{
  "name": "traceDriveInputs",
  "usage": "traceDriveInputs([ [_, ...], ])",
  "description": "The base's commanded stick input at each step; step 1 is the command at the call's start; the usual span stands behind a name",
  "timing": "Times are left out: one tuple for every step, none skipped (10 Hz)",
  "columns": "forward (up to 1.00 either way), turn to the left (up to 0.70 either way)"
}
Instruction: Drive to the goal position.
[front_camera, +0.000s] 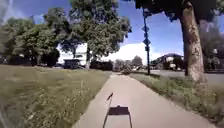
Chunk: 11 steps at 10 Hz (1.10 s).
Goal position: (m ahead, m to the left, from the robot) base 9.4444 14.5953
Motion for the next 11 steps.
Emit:
traceDriveInputs([
  [1.0, 0.0],
  [1.0, 0.0],
  [1.0, 0.0],
  [1.0, 0.0],
  [1.0, 0.0],
  [1.0, 0.0],
  [1.0, 0.0],
  [1.0, 0.0],
  [1.0, 0.0],
  [1.0, 0.0],
  [1.0, 0.0],
])
